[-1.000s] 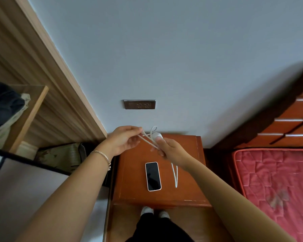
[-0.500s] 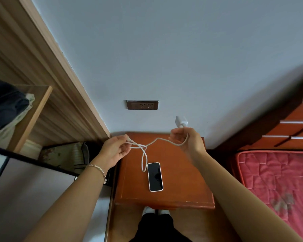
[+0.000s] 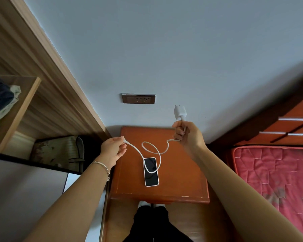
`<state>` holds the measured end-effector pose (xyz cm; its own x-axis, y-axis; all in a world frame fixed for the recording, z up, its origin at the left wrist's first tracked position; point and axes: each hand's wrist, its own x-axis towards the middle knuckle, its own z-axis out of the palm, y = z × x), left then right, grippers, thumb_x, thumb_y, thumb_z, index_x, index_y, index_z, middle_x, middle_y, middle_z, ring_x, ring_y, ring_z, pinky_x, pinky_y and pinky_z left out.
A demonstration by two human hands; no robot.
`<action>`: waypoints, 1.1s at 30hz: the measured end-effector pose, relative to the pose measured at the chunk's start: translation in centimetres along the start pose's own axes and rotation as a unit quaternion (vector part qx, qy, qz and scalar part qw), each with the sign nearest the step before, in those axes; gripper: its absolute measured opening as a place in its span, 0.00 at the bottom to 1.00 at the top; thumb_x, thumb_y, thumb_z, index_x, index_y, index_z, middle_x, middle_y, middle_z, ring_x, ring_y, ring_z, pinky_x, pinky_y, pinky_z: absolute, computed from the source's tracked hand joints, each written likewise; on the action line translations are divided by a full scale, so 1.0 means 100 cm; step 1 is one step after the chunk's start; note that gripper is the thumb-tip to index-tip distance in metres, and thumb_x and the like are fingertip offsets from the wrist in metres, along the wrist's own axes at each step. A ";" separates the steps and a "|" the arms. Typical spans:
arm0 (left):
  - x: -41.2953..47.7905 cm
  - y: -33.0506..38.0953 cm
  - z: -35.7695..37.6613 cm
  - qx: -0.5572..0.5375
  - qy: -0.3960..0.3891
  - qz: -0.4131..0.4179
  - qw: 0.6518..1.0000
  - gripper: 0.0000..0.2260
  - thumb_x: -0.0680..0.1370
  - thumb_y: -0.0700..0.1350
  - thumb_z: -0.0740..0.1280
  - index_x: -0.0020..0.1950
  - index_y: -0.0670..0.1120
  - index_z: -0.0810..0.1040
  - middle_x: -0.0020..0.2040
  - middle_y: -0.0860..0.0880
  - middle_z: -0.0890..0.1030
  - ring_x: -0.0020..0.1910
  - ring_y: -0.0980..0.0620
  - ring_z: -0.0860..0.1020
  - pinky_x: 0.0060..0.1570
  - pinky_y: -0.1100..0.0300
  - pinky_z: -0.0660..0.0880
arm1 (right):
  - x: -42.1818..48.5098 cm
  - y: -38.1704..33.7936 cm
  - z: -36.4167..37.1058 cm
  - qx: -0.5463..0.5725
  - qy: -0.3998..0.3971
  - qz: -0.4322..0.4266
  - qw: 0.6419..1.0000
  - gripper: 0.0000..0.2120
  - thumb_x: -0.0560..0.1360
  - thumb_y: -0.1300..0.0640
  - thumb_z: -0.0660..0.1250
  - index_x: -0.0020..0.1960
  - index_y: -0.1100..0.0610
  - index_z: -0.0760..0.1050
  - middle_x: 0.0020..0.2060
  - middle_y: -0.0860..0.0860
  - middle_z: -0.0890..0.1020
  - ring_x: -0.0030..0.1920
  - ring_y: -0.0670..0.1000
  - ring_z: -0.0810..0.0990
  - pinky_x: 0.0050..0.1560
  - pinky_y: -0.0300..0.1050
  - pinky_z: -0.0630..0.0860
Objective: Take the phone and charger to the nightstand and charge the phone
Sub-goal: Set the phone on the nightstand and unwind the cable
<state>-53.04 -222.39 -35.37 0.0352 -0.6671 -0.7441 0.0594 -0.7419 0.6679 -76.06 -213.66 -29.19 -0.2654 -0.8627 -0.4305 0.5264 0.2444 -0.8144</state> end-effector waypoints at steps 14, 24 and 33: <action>0.011 -0.032 0.003 0.030 0.059 -0.022 0.998 0.03 0.76 0.38 0.66 0.45 0.42 0.79 0.41 0.45 0.80 0.41 0.52 0.79 0.36 0.60 0.76 | 0.007 0.007 -0.020 -0.108 0.052 -0.004 0.993 0.12 0.71 0.54 0.55 0.33 0.55 0.73 0.19 0.42 0.65 0.21 0.43 0.61 0.28 0.38 0.58; 0.013 -0.051 0.005 0.038 0.057 -0.057 0.996 0.03 0.77 0.36 0.65 0.45 0.41 0.77 0.42 0.45 0.80 0.40 0.52 0.78 0.41 0.57 0.75 | 0.009 0.011 -0.027 -0.082 0.040 -0.008 0.996 0.14 0.70 0.53 0.56 0.30 0.54 0.76 0.21 0.44 0.64 0.23 0.44 0.61 0.34 0.43 0.60; -0.005 -0.020 0.011 0.046 -0.034 -0.008 0.998 0.02 0.76 0.38 0.66 0.45 0.44 0.78 0.44 0.46 0.81 0.42 0.52 0.79 0.39 0.59 0.75 | 0.005 0.002 -0.028 -0.019 -0.053 0.004 0.998 0.19 0.77 0.53 0.53 0.40 0.56 0.81 0.24 0.44 0.66 0.24 0.44 0.64 0.38 0.42 0.73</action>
<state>-54.25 -220.65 -36.32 -0.0332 -0.6558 -0.7542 -0.0336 -0.7535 0.6566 -78.35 -212.77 -30.64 -0.1737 -0.9021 -0.3951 0.4961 0.2664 -0.8264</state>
